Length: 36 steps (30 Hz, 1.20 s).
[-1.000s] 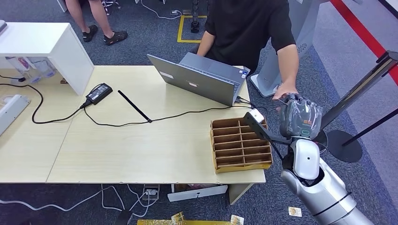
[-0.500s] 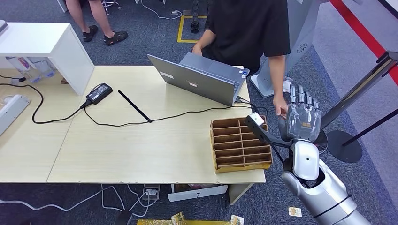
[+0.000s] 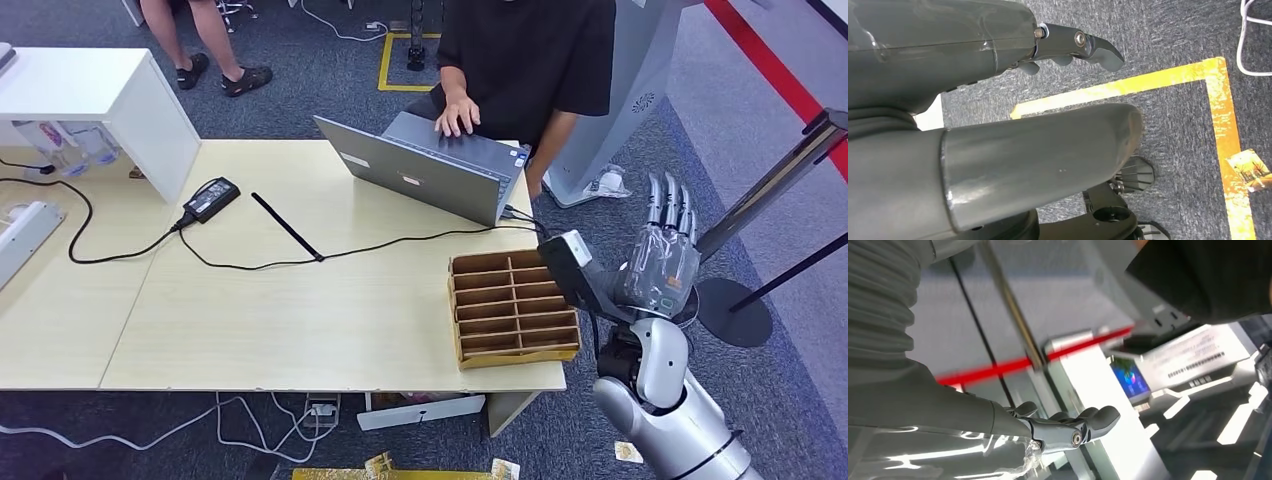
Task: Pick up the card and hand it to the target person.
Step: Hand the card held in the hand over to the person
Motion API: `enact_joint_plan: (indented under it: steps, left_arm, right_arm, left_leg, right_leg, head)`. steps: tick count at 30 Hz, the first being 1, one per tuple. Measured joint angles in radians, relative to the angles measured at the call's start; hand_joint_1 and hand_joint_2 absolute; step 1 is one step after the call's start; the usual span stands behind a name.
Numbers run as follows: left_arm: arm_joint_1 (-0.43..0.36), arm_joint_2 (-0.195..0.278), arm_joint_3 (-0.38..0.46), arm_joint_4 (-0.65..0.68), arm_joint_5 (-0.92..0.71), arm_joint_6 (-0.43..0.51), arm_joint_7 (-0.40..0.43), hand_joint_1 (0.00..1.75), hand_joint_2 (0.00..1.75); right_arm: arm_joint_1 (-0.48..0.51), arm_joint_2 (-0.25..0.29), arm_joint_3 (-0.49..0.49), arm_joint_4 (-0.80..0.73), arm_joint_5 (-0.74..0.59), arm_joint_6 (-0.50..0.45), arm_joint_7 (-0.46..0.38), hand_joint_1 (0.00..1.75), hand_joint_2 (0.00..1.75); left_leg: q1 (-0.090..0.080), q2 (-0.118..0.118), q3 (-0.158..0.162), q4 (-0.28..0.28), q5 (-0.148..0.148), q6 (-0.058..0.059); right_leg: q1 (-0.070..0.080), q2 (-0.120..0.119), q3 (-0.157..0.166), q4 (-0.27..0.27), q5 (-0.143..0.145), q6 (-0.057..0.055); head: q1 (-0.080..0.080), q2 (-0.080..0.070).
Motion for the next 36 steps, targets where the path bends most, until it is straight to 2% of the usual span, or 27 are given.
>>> enact_joint_plan:
  steps: [4,9,12,15,21,32,36]
  left_arm:
    - [0.015,0.0,0.003,0.0,0.022,0.011,-0.012,0.0,0.0]
    - [0.022,0.001,0.009,0.0,0.044,0.02,-0.014,0.0,0.0]
    - [0.024,0.001,0.013,0.0,0.048,0.024,-0.01,0.0,0.0]
    - [0.025,0.001,0.017,0.0,0.051,0.026,-0.007,0.0,0.0]
    - [0.027,0.001,0.026,0.0,0.056,0.029,-0.007,0.0,0.0]
    - [0.029,0.002,0.031,0.0,0.06,0.031,-0.004,0.0,0.0]
    - [0.029,0.002,0.031,0.0,0.063,0.032,-0.007,0.0,0.0]
  right_arm:
    - [0.048,0.062,-0.005,-0.02,-0.195,-0.081,-0.138,0.0,1.75]
    - [0.141,0.179,-0.003,-0.018,-0.545,-0.094,-0.385,0.0,1.75]
    - [0.175,0.23,0.001,-0.007,-0.69,-0.094,-0.461,0.0,1.75]
    - [0.193,0.27,0.01,0.01,-0.753,-0.094,-0.494,0.0,1.75]
    - [0.212,0.314,0.014,0.048,-0.757,-0.094,-0.522,0.0,1.75]
    - [0.245,0.345,-0.044,0.062,-0.533,-0.096,-0.513,0.0,1.75]
    - [0.259,0.357,-0.068,0.061,-0.511,-0.096,-0.517,0.0,1.75]
  left_leg:
    - [0.0,0.0,0.0,0.0,0.0,0.0]
    - [0.001,-0.001,0.0,-0.001,0.0,0.0]
    - [0.001,-0.001,0.0,-0.001,0.0,0.0]
    - [0.001,-0.001,0.0,-0.001,0.0,0.0]
    - [0.0,0.0,0.0,-0.001,0.0,0.0]
    - [0.0,0.0,0.0,-0.001,0.0,0.0]
    - [0.0,0.0,0.0,-0.001,0.0,0.0]
  right_leg:
    - [0.0,0.0,0.0,0.0,0.0,0.0]
    - [0.001,0.0,0.0,0.0,0.0,0.0]
    - [0.001,0.0,0.0,0.0,-0.001,-0.001]
    - [0.001,0.0,0.0,0.0,-0.001,-0.001]
    - [0.0,0.0,0.0,0.0,-0.001,-0.001]
    - [0.0,0.0,0.0,0.0,-0.001,-0.001]
    - [0.0,0.0,0.0,0.0,-0.001,-0.001]
  head:
    - [0.0,0.0]
    - [0.0,0.0]
    - [0.0,0.0]
    - [0.0,0.0]
    - [0.0,0.0]
    - [0.0,0.0]
    - [0.0,0.0]
